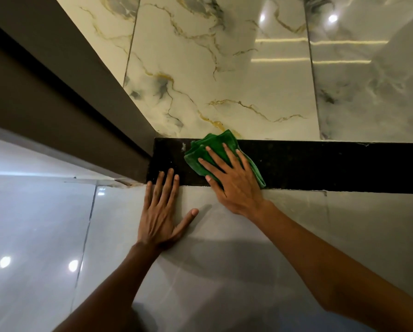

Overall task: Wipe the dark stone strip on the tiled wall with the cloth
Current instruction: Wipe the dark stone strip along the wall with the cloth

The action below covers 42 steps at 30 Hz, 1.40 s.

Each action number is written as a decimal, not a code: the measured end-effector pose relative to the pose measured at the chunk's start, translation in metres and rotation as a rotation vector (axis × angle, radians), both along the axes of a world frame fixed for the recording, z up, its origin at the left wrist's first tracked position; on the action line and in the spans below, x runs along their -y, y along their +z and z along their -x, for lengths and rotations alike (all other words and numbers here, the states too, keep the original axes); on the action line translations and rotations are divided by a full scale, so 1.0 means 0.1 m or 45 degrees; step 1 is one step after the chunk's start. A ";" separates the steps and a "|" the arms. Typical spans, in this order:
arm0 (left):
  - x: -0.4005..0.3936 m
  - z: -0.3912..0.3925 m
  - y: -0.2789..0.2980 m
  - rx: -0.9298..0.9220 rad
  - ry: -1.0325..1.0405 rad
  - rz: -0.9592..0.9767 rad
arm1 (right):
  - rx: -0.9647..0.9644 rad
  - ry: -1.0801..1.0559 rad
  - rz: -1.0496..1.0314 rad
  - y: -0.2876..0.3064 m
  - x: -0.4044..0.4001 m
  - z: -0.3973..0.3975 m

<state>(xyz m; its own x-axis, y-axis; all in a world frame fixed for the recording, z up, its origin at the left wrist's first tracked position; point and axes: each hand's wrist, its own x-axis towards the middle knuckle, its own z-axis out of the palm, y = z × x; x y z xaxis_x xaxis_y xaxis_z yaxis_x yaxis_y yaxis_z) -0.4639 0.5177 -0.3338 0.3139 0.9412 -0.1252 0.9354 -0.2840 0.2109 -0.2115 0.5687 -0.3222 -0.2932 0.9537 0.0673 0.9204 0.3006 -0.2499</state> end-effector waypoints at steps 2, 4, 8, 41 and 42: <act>0.01 -0.01 0.01 0.009 0.004 -0.001 | -0.003 0.019 0.002 0.01 0.08 -0.01; 0.00 -0.04 0.02 0.012 0.009 -0.002 | -0.029 0.030 0.003 0.01 0.15 -0.04; 0.00 -0.17 0.04 0.049 0.005 -0.021 | -0.064 0.021 0.012 0.02 0.25 -0.14; -0.11 -1.14 -0.04 -0.040 -0.025 -0.057 | -0.015 -1.593 0.087 0.09 0.91 -3.61; -0.12 -1.14 -0.05 -0.039 -0.022 -0.069 | -0.008 -1.649 0.045 0.07 0.89 -3.59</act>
<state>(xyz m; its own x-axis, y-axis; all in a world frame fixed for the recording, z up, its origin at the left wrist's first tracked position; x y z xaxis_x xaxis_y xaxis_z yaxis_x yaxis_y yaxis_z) -0.3495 0.5292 -0.3391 0.3271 0.9413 -0.0837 0.9359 -0.3105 0.1663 0.1478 0.4793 -0.3148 0.8394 0.5425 0.0344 0.5334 -0.8098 -0.2445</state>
